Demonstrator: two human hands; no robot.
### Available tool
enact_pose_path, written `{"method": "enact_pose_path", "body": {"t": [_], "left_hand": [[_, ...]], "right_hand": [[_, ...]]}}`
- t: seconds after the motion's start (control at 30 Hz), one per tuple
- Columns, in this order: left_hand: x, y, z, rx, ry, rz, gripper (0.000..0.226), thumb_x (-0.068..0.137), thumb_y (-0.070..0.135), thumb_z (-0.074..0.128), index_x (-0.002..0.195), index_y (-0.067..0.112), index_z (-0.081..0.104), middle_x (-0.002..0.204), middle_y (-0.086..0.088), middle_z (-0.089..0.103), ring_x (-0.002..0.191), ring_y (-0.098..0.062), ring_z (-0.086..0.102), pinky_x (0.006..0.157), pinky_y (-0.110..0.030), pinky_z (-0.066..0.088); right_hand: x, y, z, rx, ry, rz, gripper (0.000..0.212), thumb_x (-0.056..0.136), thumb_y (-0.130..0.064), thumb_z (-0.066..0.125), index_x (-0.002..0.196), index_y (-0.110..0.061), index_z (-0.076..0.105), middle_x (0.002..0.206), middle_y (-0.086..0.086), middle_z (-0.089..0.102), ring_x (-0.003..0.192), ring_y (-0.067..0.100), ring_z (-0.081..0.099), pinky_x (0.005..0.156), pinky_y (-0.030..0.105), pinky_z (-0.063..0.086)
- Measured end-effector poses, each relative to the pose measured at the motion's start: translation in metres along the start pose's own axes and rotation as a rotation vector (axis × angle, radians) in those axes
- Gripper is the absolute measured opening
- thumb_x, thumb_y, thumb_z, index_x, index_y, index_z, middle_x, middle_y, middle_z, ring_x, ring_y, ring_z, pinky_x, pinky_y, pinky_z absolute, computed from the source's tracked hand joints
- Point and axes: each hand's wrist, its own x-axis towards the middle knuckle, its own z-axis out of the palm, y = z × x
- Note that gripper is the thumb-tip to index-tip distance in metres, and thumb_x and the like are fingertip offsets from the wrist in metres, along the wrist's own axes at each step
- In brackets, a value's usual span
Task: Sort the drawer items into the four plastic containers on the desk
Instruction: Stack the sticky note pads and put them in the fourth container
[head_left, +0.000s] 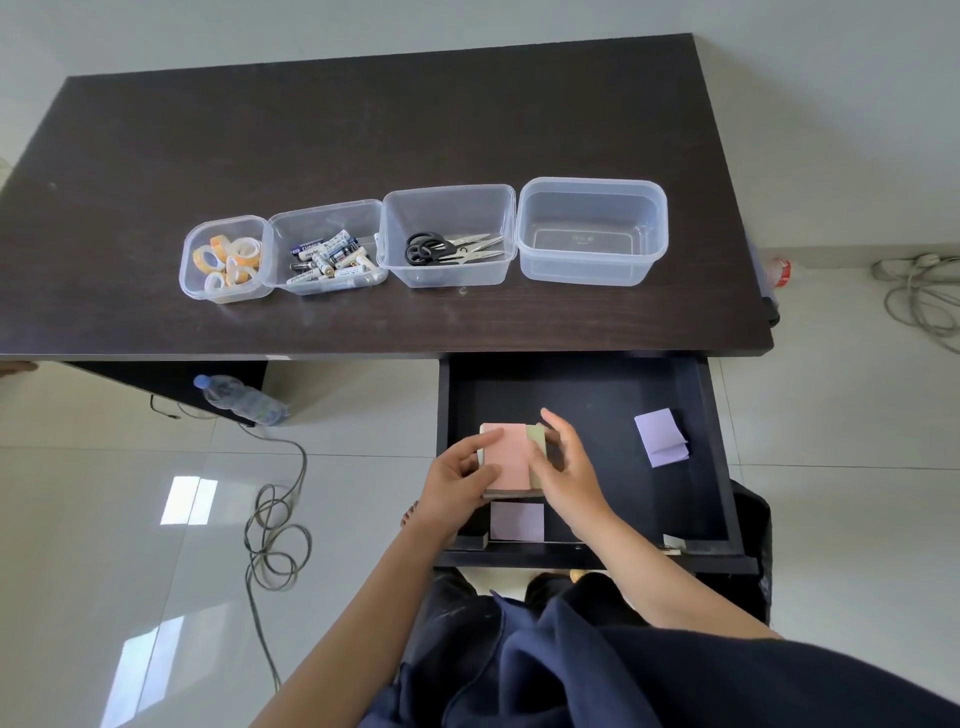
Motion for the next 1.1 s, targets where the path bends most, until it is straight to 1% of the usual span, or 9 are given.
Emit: {"method": "enact_pose_path", "body": {"t": [0.1,0.2,0.3,0.4,0.57,0.7,0.8,0.93,1.1], "left_hand": [[0.000,0.002,-0.012,-0.003,0.054,-0.008,0.037,0.092,-0.003,0.053,0.117,0.021,0.062,0.099,-0.012,0.058,0.088,-0.019,0.060,0.082,-0.035,0.057],[-0.001,0.004,-0.026,-0.007,0.097,-0.014,0.037,0.091,-0.002,0.053,0.116,0.024,0.063,0.104,-0.013,0.060,0.093,-0.021,0.060,0.080,-0.034,0.057],[-0.002,0.004,-0.036,-0.004,0.126,-0.022,0.037,0.091,-0.002,0.053,0.113,0.027,0.064,0.110,-0.015,0.060,0.095,-0.022,0.060,0.077,-0.033,0.057],[-0.001,0.003,-0.038,-0.010,0.122,-0.036,0.038,0.092,-0.002,0.052,0.118,0.022,0.063,0.108,-0.013,0.060,0.093,-0.019,0.060,0.083,-0.039,0.056],[-0.002,-0.002,-0.036,-0.030,0.097,-0.044,0.037,0.091,-0.002,0.053,0.118,0.022,0.063,0.116,-0.015,0.058,0.100,-0.021,0.060,0.080,-0.032,0.059],[-0.001,-0.007,-0.034,-0.040,0.070,-0.042,0.039,0.091,-0.002,0.054,0.116,0.026,0.063,0.118,-0.017,0.058,0.104,-0.026,0.059,0.082,-0.035,0.058],[-0.001,-0.007,-0.031,-0.058,0.050,-0.052,0.044,0.092,-0.003,0.052,0.126,0.023,0.059,0.116,-0.015,0.059,0.102,-0.026,0.059,0.091,-0.043,0.054],[0.001,-0.004,-0.023,-0.050,0.016,-0.058,0.046,0.093,-0.001,0.053,0.132,0.023,0.055,0.117,-0.007,0.058,0.105,-0.021,0.058,0.095,-0.044,0.053],[0.001,0.004,-0.011,-0.020,-0.050,-0.047,0.050,0.093,0.001,0.054,0.132,0.033,0.051,0.115,-0.004,0.060,0.105,-0.021,0.058,0.096,-0.042,0.052]], "right_hand": [[0.012,0.022,-0.003,-0.042,0.036,0.155,0.041,0.098,-0.039,0.042,0.137,-0.028,0.040,0.121,-0.003,0.058,0.111,0.017,0.059,0.090,0.025,0.047],[0.017,0.048,-0.006,-0.457,-0.165,0.208,0.039,0.097,-0.034,0.043,0.134,-0.021,0.047,0.121,0.000,0.061,0.112,0.018,0.058,0.094,0.030,0.044],[0.016,0.061,-0.003,-0.748,-0.360,0.171,0.036,0.095,-0.026,0.047,0.130,-0.021,0.051,0.128,-0.004,0.055,0.122,0.017,0.048,0.101,0.032,0.041],[0.017,0.061,0.001,-0.840,-0.372,0.156,0.039,0.092,-0.025,0.053,0.131,-0.022,0.050,0.123,-0.003,0.052,0.120,0.019,0.043,0.100,0.036,0.042],[0.018,0.057,0.007,-1.005,-0.423,0.088,0.031,0.092,-0.032,0.053,0.121,-0.023,0.059,0.113,0.002,0.047,0.115,0.024,0.045,0.091,0.035,0.042],[0.014,0.052,0.000,-0.922,-0.366,0.093,0.011,0.091,-0.029,0.054,0.093,-0.026,0.064,0.099,-0.004,0.045,0.090,0.017,0.051,0.075,0.025,0.039],[0.011,0.042,-0.016,-0.755,-0.193,0.113,0.012,0.088,-0.025,0.057,0.077,-0.020,0.062,0.086,-0.001,0.056,0.080,0.022,0.057,0.063,0.026,0.039],[-0.001,0.008,-0.040,-0.596,0.063,0.024,0.014,0.085,-0.028,0.066,0.092,-0.016,0.069,0.082,-0.006,0.066,0.079,0.015,0.063,0.065,0.024,0.047],[-0.017,-0.043,-0.048,-0.361,0.244,-0.124,0.016,0.084,-0.026,0.070,0.098,-0.017,0.069,0.085,-0.007,0.067,0.078,0.009,0.062,0.067,0.017,0.048]]}}
